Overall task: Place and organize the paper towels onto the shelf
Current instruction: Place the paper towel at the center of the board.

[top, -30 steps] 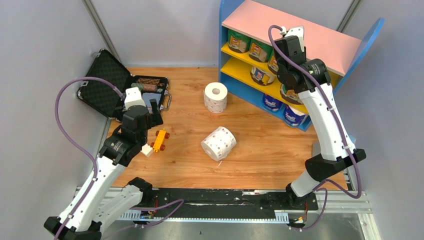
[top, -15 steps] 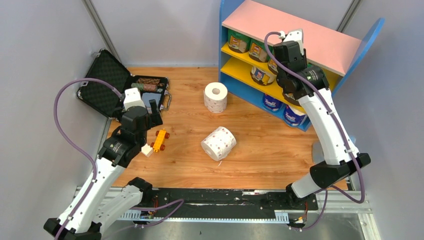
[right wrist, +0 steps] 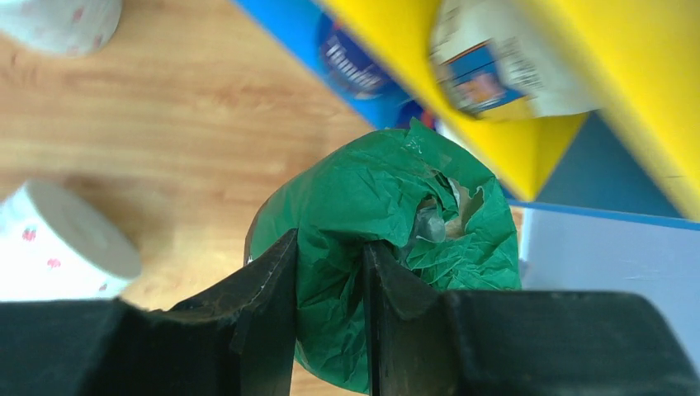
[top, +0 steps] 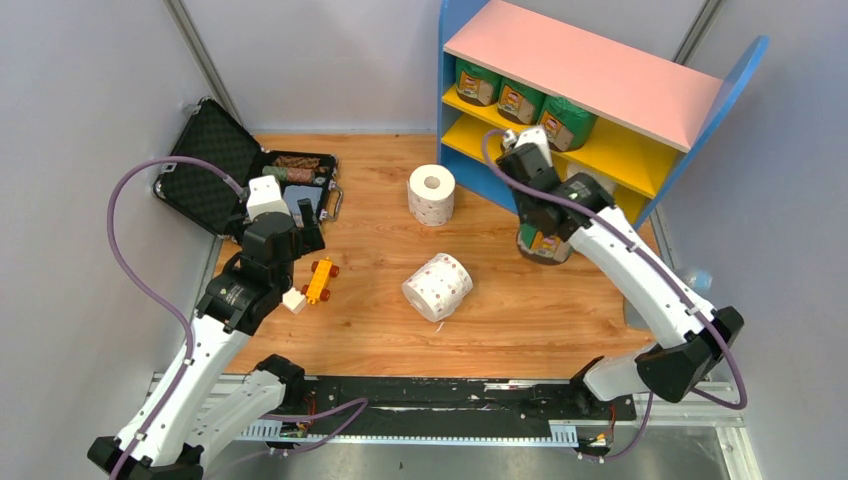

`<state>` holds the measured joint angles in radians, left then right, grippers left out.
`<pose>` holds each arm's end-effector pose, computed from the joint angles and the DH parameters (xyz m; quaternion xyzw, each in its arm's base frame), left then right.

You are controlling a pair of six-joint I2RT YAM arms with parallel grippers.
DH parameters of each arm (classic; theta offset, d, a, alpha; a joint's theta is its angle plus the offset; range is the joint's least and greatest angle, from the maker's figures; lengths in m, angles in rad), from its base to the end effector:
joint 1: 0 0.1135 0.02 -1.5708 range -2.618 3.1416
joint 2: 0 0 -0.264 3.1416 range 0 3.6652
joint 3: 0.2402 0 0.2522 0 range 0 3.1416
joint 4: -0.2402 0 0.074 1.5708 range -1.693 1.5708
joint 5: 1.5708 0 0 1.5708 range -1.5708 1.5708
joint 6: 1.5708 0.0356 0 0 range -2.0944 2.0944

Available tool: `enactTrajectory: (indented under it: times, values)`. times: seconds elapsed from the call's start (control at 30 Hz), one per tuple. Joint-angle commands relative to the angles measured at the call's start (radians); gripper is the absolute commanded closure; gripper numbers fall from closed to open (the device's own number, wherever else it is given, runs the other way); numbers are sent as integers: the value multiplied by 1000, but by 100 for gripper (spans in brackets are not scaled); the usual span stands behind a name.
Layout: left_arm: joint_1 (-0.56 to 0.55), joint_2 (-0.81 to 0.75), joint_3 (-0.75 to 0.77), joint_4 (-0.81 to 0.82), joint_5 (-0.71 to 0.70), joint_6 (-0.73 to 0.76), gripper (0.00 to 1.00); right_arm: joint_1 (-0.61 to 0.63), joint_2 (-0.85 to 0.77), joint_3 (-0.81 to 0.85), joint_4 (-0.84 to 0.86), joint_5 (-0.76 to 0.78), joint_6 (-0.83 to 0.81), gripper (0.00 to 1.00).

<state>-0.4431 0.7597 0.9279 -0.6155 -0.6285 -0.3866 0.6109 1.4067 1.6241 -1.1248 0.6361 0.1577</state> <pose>0.1470 -0.0466 0.3510 -0.1418 0.8092 0.0352 0.5691 0.2303 0.1354 0.4045 -0.1025 0.8980 -0.1581 0.3976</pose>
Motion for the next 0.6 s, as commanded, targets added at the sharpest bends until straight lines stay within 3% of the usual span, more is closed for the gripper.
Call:
enactTrajectory:
  times: [0.0, 0.4, 0.57]
  values:
    - [6, -11, -4, 36, -1, 11, 0, 108, 8, -98, 67, 13, 143, 73]
    - [8, -40, -13, 35, -12, 11, 0, 228, 133, -406, 301, 113, 369, 72]
    - [7, -42, -14, 36, -7, 11, 0, 245, 132, -474, 286, 20, 459, 60]
